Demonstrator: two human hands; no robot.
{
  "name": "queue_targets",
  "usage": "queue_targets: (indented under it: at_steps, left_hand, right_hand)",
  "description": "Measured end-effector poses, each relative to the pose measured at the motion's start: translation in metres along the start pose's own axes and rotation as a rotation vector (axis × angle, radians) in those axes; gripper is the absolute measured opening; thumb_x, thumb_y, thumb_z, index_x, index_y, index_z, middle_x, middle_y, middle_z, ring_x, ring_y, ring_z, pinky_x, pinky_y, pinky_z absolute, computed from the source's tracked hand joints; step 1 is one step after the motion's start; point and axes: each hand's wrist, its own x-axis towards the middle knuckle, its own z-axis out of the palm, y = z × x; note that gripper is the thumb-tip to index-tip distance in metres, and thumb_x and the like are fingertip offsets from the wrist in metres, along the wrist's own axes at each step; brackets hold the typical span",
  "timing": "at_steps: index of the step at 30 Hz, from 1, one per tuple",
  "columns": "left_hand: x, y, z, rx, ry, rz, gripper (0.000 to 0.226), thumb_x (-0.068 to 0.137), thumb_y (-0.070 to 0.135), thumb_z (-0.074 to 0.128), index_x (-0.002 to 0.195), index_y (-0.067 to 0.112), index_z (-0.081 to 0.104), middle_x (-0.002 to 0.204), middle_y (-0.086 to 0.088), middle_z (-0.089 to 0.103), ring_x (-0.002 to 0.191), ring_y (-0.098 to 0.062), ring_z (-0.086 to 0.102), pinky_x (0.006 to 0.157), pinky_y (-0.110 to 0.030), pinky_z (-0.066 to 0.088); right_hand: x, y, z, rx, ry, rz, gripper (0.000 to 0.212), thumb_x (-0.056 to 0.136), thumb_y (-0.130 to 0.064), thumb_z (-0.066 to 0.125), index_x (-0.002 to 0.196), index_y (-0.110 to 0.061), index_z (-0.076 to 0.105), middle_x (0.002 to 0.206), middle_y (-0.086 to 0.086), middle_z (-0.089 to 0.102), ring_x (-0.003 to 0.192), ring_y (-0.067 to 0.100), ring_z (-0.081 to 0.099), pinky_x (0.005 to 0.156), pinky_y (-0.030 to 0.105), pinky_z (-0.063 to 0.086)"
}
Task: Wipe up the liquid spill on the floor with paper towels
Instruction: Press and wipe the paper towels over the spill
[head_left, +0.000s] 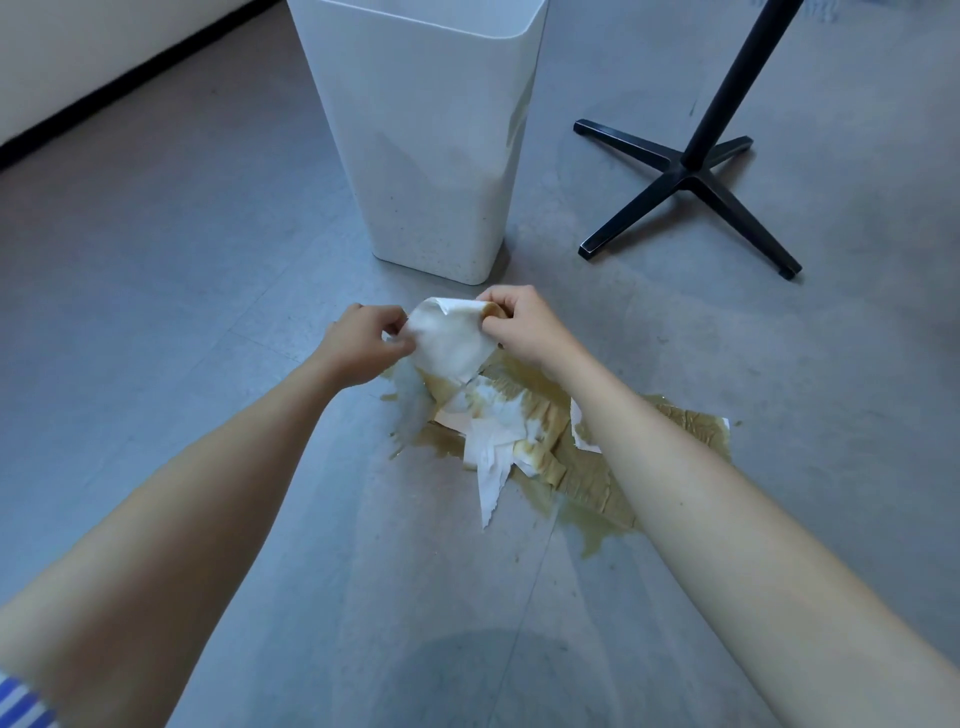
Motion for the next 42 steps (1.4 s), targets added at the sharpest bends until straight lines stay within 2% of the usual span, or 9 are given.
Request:
queue_targets:
  at_steps: [5, 8, 11, 15, 21, 27, 31, 36, 42]
  left_hand:
    - [0.011, 0.007, -0.010, -0.013, 0.197, 0.052, 0.011, 0.090, 0.025, 0.059, 0.079, 0.023, 0.059, 0.094, 0.007, 0.069, 0.078, -0.024, 0.046, 0.065, -0.031, 0.035]
    - [0.018, 0.021, -0.024, -0.024, 0.329, 0.024, 0.012, 0.089, 0.027, 0.061, 0.078, 0.021, 0.061, 0.087, 0.010, 0.066, 0.088, -0.025, 0.055, 0.065, -0.031, 0.039]
    - [0.023, 0.034, -0.040, -0.089, 0.450, 0.013, 0.012, 0.088, 0.025, 0.063, 0.084, 0.013, 0.066, 0.086, 0.004, 0.066, 0.093, -0.018, 0.061, 0.073, -0.031, 0.044]
    - [0.028, 0.045, -0.059, -0.142, 0.510, 0.039, 0.012, 0.085, 0.021, 0.064, 0.086, 0.010, 0.069, 0.087, -0.001, 0.069, 0.091, -0.017, 0.064, 0.076, -0.033, 0.048]
    - [0.037, 0.057, -0.077, -0.181, 0.550, -0.085, 0.008, 0.083, 0.020, 0.064, 0.083, 0.013, 0.068, 0.079, -0.001, 0.066, 0.073, -0.019, 0.058, 0.067, -0.035, 0.048]
    - [0.039, 0.064, -0.092, -0.178, 0.635, -0.094, 0.007, 0.083, 0.019, 0.063, 0.082, 0.014, 0.068, 0.077, 0.001, 0.064, 0.079, -0.023, 0.062, 0.066, -0.033, 0.048]
    - [0.030, 0.057, -0.095, -0.188, 0.728, 0.005, 0.006, 0.084, 0.020, 0.064, 0.084, 0.015, 0.068, 0.083, 0.002, 0.065, 0.094, -0.023, 0.061, 0.073, -0.030, 0.044]
    - [-0.006, 0.011, -0.053, -0.047, 0.573, 0.083, 0.014, 0.080, 0.007, 0.067, 0.091, 0.014, 0.073, 0.092, -0.002, 0.071, 0.089, -0.025, 0.053, 0.068, -0.027, 0.031]
    - [-0.055, -0.048, 0.022, 0.061, 0.134, 0.002, 0.012, 0.080, 0.015, 0.070, 0.087, 0.025, 0.072, 0.091, 0.008, 0.071, 0.093, -0.017, 0.056, 0.077, -0.034, 0.046]
  right_hand:
    - [0.018, -0.033, -0.009, -0.044, 0.143, -0.072, 0.018, 0.077, -0.002, 0.050, 0.082, -0.007, 0.067, 0.062, -0.007, 0.052, 0.063, 0.010, 0.045, 0.062, 0.026, 0.038]
    - [0.027, -0.062, -0.015, -0.105, 0.196, -0.149, 0.022, 0.079, -0.002, 0.049, 0.087, -0.008, 0.069, 0.073, 0.000, 0.064, 0.074, 0.014, 0.055, 0.066, 0.026, 0.045]
    - [0.036, -0.089, -0.021, -0.112, 0.238, -0.228, 0.024, 0.080, -0.002, 0.048, 0.088, -0.007, 0.070, 0.087, 0.011, 0.069, 0.076, 0.014, 0.054, 0.063, 0.024, 0.039]
    - [0.045, -0.114, -0.029, -0.110, 0.292, -0.289, 0.027, 0.080, -0.003, 0.048, 0.090, -0.010, 0.072, 0.080, 0.003, 0.068, 0.073, 0.011, 0.054, 0.060, 0.019, 0.038]
    - [0.056, -0.136, -0.032, -0.180, 0.303, -0.340, 0.030, 0.080, -0.005, 0.047, 0.088, -0.019, 0.072, 0.085, 0.006, 0.072, 0.081, 0.020, 0.062, 0.067, 0.028, 0.047]
    - [0.058, -0.153, -0.037, -0.220, 0.294, -0.422, 0.030, 0.083, -0.005, 0.048, 0.086, -0.022, 0.072, 0.075, -0.008, 0.065, 0.072, 0.008, 0.053, 0.062, 0.019, 0.039]
    - [0.048, -0.154, -0.035, -0.172, 0.294, -0.523, 0.026, 0.082, -0.003, 0.053, 0.090, -0.018, 0.073, 0.081, -0.012, 0.067, 0.077, 0.003, 0.058, 0.064, 0.010, 0.038]
    - [0.006, -0.101, -0.004, -0.198, 0.052, -0.471, 0.025, 0.078, 0.002, 0.059, 0.091, -0.012, 0.075, 0.073, -0.012, 0.063, 0.059, -0.016, 0.052, 0.059, 0.005, 0.034]
    - [-0.034, -0.030, 0.029, -0.397, -0.331, -0.292, 0.033, 0.074, 0.000, 0.053, 0.092, -0.016, 0.075, 0.087, -0.004, 0.073, 0.071, -0.001, 0.057, 0.070, 0.017, 0.046]
